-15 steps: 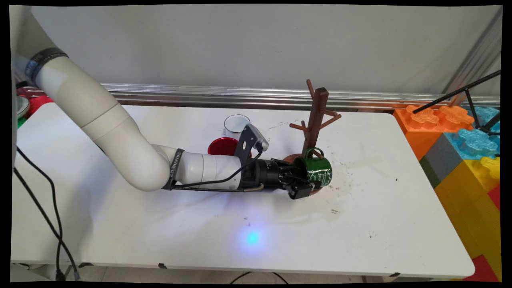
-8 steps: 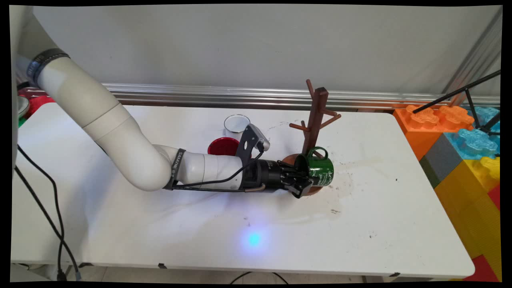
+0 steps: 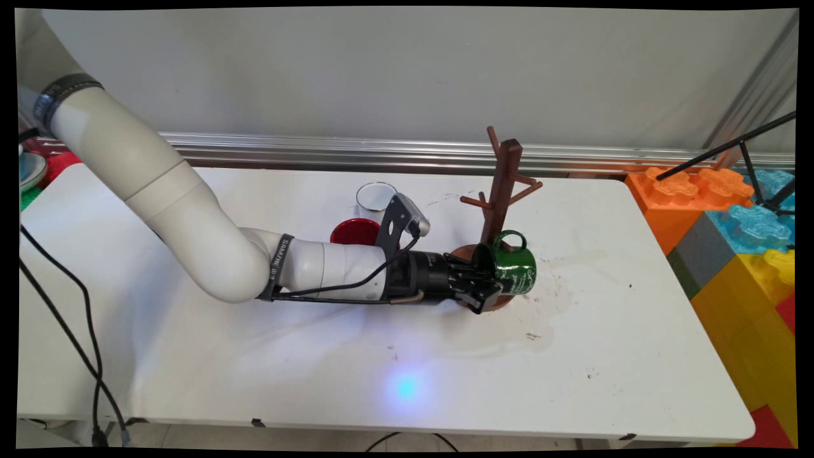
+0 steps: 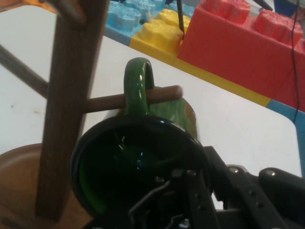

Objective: Place the picked object on the table

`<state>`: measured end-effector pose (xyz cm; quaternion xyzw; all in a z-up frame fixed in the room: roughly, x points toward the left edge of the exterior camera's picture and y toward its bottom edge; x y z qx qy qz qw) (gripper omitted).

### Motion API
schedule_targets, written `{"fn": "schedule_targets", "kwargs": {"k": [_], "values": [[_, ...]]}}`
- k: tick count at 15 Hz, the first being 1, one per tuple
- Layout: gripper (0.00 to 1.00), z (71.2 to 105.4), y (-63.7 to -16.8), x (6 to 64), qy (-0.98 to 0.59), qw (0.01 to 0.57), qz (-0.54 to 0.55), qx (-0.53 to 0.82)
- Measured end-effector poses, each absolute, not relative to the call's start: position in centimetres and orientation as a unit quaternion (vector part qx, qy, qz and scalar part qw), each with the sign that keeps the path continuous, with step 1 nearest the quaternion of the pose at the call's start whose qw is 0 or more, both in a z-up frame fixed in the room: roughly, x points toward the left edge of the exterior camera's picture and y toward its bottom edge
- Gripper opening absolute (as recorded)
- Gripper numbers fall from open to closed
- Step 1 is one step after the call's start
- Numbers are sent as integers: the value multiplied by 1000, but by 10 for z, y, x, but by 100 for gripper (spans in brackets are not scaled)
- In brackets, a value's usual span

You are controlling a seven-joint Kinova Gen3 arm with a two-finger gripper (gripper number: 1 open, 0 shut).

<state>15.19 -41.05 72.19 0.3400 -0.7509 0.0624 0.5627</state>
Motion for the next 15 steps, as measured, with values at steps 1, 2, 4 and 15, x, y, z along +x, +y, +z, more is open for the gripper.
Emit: {"fn": "schedule_targets", "kwargs": {"k": [1,2,4,15], "values": [[0,724,-409,151,-751,564,61,340],[0,725,-407,151,-750,564,60,339],[0,729,-401,150,-750,566,56,337],[0,748,-361,154,-756,567,35,325]]}}
